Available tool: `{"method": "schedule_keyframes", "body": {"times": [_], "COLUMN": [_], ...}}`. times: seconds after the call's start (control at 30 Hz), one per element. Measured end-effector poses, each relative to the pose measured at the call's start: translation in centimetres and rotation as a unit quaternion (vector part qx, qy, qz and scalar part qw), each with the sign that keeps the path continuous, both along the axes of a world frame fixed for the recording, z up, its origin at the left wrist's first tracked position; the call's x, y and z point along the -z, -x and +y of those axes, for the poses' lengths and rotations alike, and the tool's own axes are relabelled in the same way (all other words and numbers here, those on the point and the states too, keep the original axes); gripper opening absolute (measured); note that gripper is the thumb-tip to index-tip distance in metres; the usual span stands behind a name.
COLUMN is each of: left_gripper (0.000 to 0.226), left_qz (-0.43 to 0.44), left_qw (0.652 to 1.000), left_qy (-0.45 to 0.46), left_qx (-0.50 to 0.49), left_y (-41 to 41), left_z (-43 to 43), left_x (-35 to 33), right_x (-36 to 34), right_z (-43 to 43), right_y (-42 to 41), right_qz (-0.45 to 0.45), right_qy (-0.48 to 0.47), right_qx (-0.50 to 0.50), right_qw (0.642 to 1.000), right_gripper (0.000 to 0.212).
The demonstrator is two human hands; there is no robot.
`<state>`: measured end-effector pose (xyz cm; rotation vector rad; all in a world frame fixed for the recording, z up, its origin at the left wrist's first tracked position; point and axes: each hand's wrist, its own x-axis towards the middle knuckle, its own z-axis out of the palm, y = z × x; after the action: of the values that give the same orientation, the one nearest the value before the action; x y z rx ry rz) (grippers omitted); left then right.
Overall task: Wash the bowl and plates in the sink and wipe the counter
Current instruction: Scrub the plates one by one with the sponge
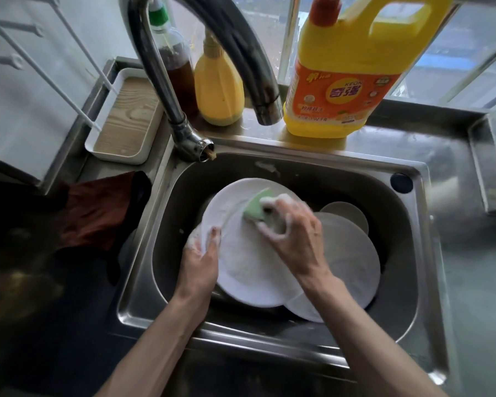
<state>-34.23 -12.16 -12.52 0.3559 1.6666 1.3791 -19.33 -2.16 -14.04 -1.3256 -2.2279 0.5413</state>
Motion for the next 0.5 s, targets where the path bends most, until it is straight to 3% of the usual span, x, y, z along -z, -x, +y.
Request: {"method": "schedule_keyframes", "body": {"times": [0.17, 0.3, 0.5], "left_gripper": [0.02, 0.017, 0.033], "left_qz": [0.005, -0.015, -0.072], "left_qw": [1.0, 1.0, 0.992], "left_qy": [-0.016, -0.019, -0.041], "left_qx": [-0.013, -0.008, 0.094], "left_y": [0.7, 1.1, 0.4], "left_z": [0.3, 0.5, 0.2], "left_x": [-0.5, -0.6, -0.6], "right_x": [-0.7, -1.2, -2.0], "right_z": [0.0, -3.1, -1.8], "right_y": [-1.8, -0.8, 3.4], "right_qz": [-0.077, -0.015, 0.047], "right_qy": [0.033, 0.101, -0.008], "right_qx": [0.097, 0.011, -0.042], "right_qw": [0.992, 0.995, 0.998], "right_gripper": [0.031, 0.03, 0.031]}}
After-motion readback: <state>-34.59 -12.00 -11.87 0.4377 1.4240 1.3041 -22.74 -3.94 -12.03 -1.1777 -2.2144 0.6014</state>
